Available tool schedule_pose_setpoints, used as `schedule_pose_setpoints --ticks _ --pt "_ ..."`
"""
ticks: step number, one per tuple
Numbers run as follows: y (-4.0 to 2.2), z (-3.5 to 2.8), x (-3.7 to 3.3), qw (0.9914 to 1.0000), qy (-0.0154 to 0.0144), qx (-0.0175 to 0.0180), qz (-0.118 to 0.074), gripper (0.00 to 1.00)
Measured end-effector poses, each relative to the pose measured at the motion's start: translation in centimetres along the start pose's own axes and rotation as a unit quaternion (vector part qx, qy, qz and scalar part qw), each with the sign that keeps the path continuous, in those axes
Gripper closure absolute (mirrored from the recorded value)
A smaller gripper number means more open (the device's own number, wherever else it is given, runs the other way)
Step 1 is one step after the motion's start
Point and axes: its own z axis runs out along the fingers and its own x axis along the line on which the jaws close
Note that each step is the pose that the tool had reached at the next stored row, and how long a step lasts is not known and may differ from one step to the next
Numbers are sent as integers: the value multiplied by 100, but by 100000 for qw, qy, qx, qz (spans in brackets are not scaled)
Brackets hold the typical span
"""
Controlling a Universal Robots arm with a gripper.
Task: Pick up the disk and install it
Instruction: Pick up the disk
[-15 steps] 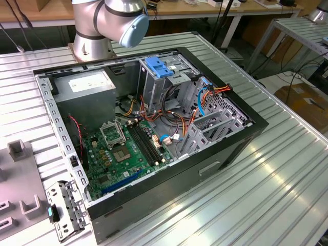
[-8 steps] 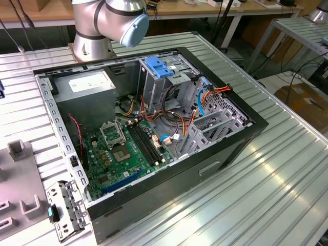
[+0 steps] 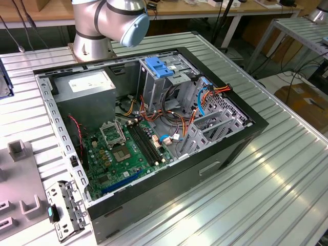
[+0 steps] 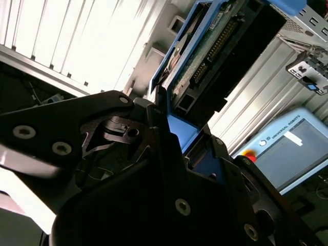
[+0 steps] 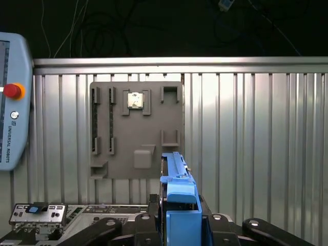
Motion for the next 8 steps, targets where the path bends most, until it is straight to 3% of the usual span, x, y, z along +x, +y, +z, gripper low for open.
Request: schedule_pose_setpoints --ticks 8 --pt "-255 7 -1 100000 -2 4 -2 63"
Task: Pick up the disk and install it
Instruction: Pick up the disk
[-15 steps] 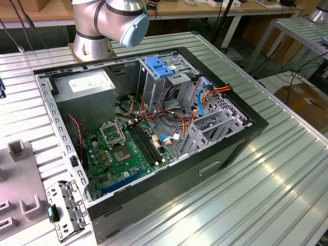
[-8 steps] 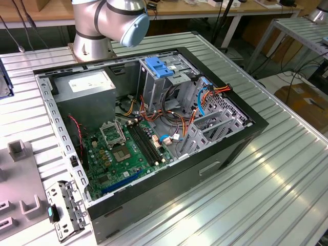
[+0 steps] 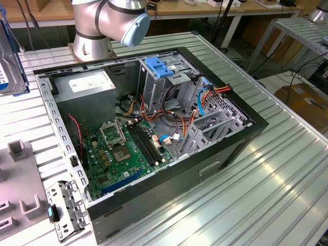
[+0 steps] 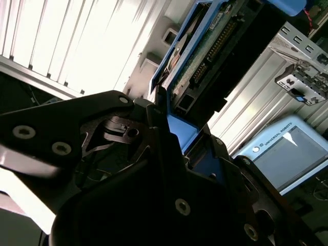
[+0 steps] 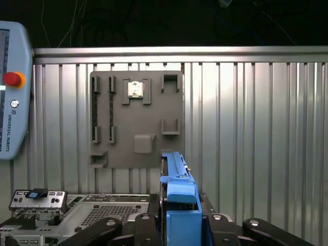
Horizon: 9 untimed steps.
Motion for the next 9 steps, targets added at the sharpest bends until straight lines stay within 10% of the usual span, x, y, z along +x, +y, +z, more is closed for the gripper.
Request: schedule_pose_setpoints --ticks 9 --pt "-130 5 73 100000 3 -5 -3 63"
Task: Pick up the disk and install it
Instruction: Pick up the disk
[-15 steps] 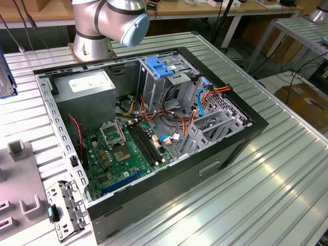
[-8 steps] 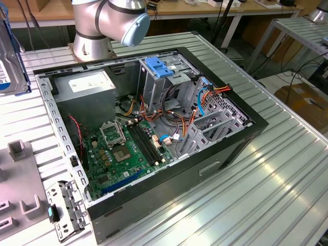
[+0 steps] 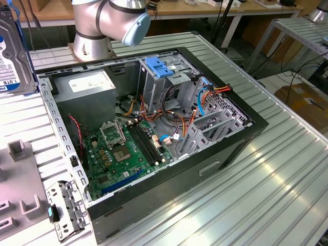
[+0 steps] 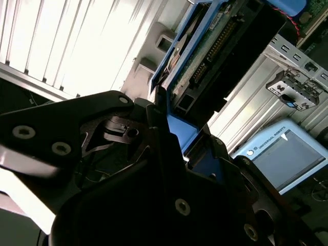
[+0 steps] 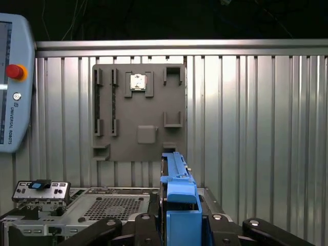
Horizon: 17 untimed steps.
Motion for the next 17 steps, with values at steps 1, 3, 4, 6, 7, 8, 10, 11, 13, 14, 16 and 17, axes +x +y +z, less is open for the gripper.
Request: schedule_pose_setpoints --ticks 1,3,4,6,7,8,10,11,13,14,16,17 --pt "-10 1 16 100000 -2 3 3 63" --pt "-28 2 47 100000 0 1 3 63" --pt "-52 5 61 100000 -7 12 6 63" --pt "-84 5 72 100000 2 1 3 63" --pt "-113 7 75 100000 -3 7 0 63" --pt "-148 8 76 100000 0 0 3 63" --pt "-205 10 78 100000 -2 3 5 63" --pt "-229 11 78 100000 0 0 4 63" --pt "-285 14 78 100000 -5 7 3 63" --pt "-315 15 78 100000 -2 2 3 63" --pt "-390 18 77 100000 -1 0 -1 63" --pt "-415 19 77 100000 -3 4 1 63"
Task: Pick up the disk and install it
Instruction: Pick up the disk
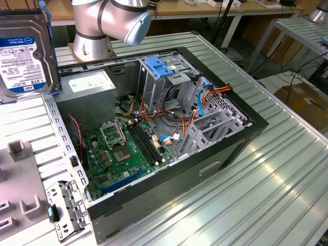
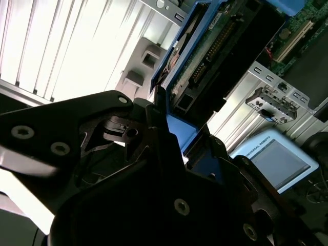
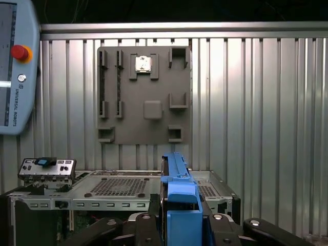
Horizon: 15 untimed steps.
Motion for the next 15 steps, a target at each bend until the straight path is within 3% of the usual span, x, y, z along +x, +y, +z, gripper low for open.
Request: schedule_pose_setpoints --ticks 4,9,15 --pt "-116 5 -1 100000 0 1 6 63" --pt "-353 13 -3 100000 0 -1 1 63" --pt "-456 21 29 100000 2 0 5 63"
